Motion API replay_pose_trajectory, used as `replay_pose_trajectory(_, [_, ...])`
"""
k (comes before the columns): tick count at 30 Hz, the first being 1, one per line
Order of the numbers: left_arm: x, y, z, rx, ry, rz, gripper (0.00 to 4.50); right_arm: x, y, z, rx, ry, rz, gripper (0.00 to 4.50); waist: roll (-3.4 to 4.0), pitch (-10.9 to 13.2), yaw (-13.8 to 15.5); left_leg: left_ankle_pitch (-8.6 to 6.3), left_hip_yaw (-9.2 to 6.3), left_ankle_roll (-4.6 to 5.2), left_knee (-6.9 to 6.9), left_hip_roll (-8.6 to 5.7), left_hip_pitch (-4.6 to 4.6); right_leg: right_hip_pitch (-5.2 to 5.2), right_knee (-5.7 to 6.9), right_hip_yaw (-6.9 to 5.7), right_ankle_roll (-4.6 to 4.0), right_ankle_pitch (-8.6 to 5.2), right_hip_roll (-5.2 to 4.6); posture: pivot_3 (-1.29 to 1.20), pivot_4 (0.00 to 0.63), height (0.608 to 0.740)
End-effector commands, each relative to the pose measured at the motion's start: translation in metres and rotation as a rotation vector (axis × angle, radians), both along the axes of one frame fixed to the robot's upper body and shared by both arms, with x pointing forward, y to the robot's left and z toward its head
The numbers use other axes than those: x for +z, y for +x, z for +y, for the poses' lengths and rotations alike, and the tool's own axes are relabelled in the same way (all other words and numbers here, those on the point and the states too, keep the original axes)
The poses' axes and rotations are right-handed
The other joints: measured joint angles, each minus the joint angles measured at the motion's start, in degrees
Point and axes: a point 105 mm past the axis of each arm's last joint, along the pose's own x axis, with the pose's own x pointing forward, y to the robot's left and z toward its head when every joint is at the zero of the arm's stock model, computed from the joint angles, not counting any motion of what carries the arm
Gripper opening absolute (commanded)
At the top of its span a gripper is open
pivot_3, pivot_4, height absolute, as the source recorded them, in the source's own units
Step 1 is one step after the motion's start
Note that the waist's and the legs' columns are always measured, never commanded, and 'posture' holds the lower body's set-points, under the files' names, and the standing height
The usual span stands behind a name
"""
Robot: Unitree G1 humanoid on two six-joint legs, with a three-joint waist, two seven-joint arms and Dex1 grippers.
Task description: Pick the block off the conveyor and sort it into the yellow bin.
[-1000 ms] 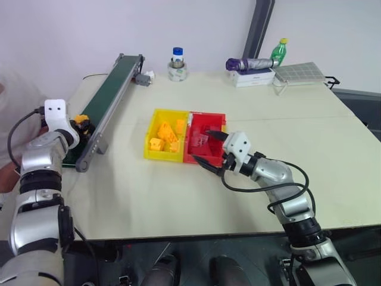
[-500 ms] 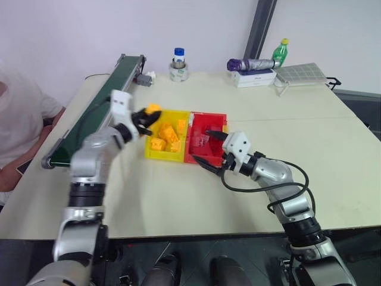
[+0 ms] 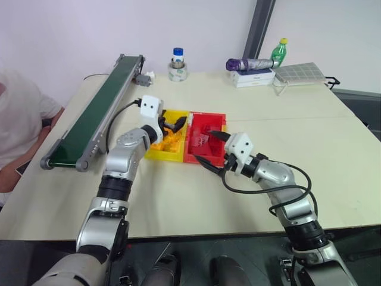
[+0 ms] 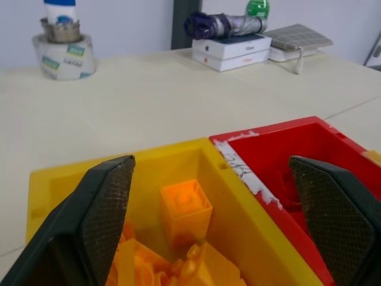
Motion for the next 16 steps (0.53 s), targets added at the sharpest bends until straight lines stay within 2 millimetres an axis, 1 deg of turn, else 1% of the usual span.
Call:
replay_pose_trajectory(1, [0.025, -0.011, 0.019, -0.003, 0.034, -0.115, 4.47, 0.015, -0.003, 0.001, 0.006, 0.016, -0.062, 4.50, 0.00, 0.00, -0.20, 0.00, 0.00, 0.00, -0.01, 0.00, 0.00, -0.01, 0.00, 0.00, 0.00, 0.00, 0.00, 0.00, 0.150, 0.740])
replay_pose_trajectory(3, [0.029, -0.020, 0.033, -0.027, 0.043, -0.127, 4.47, 0.015, -0.003, 0.002, 0.010, 0.016, -0.061, 4.50, 0.00, 0.00, -0.31, 0.00, 0.00, 0.00, -0.03, 0.02, 0.00, -0.03, 0.01, 0.02, 0.00, 0.00, 0.02, 0.00, 0.150, 0.740])
replay_pose_trajectory(6, [0.032, -0.045, 0.054, -0.110, 0.066, -0.148, 4.47, 0.016, -0.002, 0.003, 0.021, 0.012, -0.061, 4.50, 0.01, 0.00, -0.36, 0.00, 0.00, 0.00, -0.07, 0.05, 0.00, -0.08, 0.01, 0.03, -0.02, 0.00, 0.06, 0.00, 0.150, 0.740])
replay_pose_trajectory(10, [0.018, -0.072, 0.080, -0.163, 0.122, -0.057, 4.47, 0.016, -0.001, 0.004, 0.025, 0.012, -0.061, 4.50, 0.03, 0.01, -0.16, -0.01, 0.00, -0.01, -0.07, 0.06, 0.00, -0.07, 0.00, 0.11, -0.04, -0.02, 0.05, 0.00, 0.150, 0.740])
replay_pose_trajectory(11, [0.016, -0.077, 0.084, -0.171, 0.127, -0.050, 4.47, 0.016, -0.001, 0.004, 0.026, 0.012, -0.060, 4.50, 0.03, 0.01, 0.07, -0.02, 0.00, -0.02, -0.07, 0.06, 0.00, -0.07, 0.00, 0.12, -0.12, -0.05, 0.06, 0.00, 0.150, 0.740])
replay_pose_trajectory(14, [0.013, -0.084, 0.112, -0.096, 0.154, -0.040, 4.47, 0.015, -0.001, 0.005, 0.034, 0.014, -0.060, 4.50, 0.03, 0.01, 0.31, -0.09, -0.03, -0.13, -0.06, 0.06, 0.00, -0.01, -0.03, 0.12, -0.28, -0.12, 0.05, 0.00, 0.150, 0.740])
replay_pose_trajectory(16, [0.017, -0.086, 0.120, -0.068, 0.142, -0.067, 4.47, 0.015, -0.001, 0.006, 0.036, 0.014, -0.059, 4.50, 0.03, 0.02, 0.27, -0.09, -0.01, -0.14, -0.05, 0.06, 0.00, -0.01, -0.05, 0.13, -0.32, -0.10, 0.04, 0.00, 0.150, 0.740])
